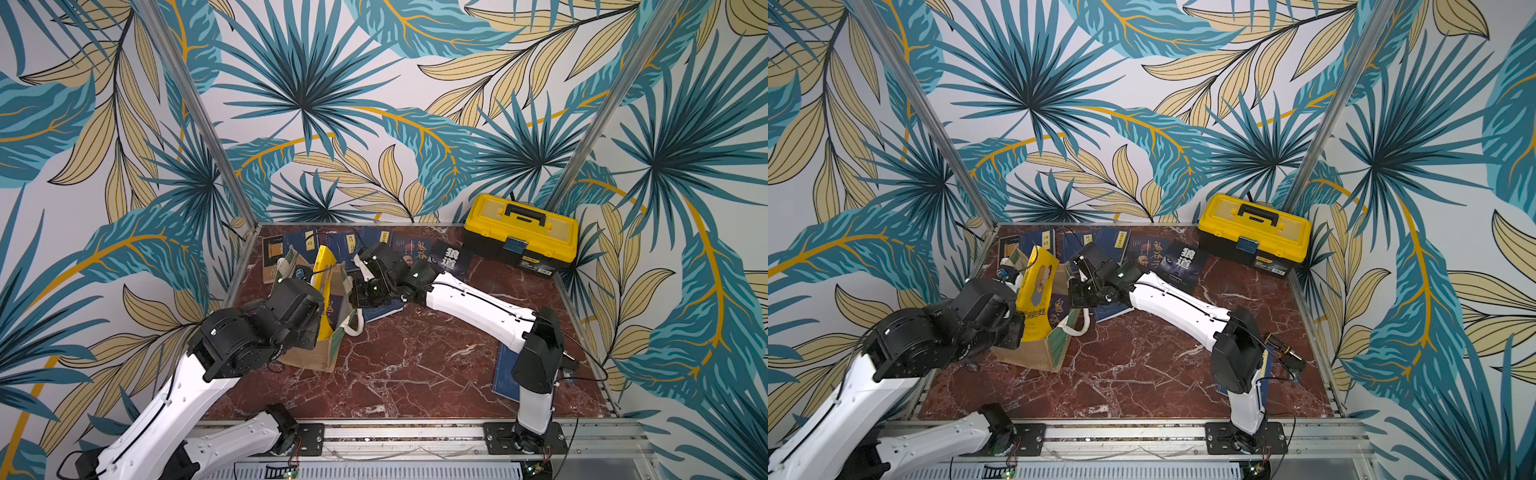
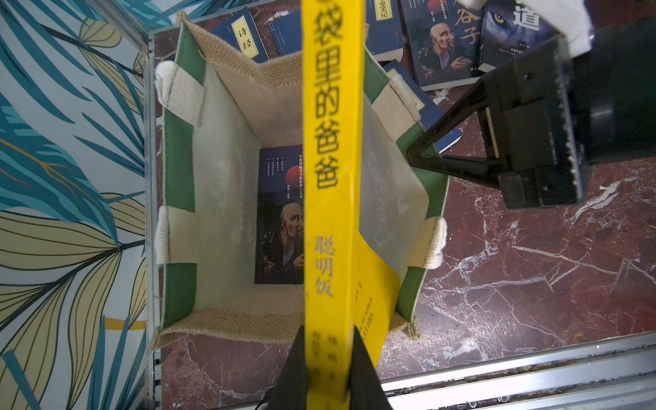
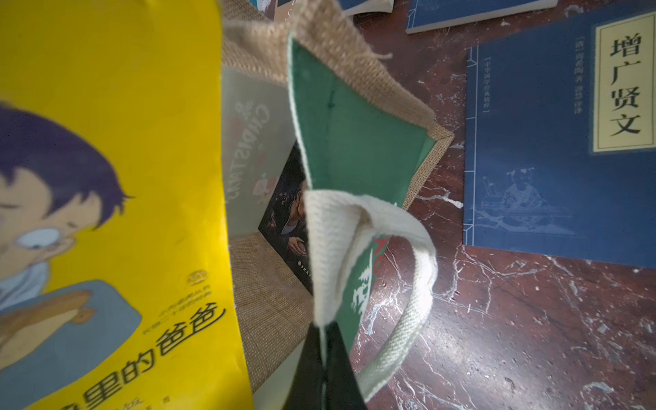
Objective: Put the books into the canvas bag
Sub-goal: Place the book in the canvas bag.
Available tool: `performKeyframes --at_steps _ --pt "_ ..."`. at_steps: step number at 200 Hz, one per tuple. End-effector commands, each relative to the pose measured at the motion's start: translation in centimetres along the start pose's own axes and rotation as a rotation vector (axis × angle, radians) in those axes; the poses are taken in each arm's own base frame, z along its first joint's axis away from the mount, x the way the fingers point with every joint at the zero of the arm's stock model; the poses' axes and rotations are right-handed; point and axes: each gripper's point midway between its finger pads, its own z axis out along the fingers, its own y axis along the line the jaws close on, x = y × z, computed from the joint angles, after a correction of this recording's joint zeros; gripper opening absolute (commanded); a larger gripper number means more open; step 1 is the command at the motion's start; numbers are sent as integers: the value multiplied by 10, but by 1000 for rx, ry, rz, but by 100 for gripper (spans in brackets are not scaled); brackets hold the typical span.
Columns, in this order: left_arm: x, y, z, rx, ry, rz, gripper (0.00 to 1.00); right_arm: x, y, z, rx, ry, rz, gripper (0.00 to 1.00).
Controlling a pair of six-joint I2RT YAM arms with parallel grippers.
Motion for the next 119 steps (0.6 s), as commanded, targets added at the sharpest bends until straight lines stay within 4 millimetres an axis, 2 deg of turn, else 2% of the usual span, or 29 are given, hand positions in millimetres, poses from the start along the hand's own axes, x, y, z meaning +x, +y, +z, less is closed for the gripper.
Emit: performKeyframes --at_steps 1,89,119 --pt "7 -6 -1 37 72 1 0 -8 -11 -11 34 -38 6 0" --pt "15 -20 21 101 216 -35 0 -14 -12 -10 22 -47 15 0" --pt "14 -28 38 134 261 -59 0 -14 -5 -7 -14 -38 17 0"
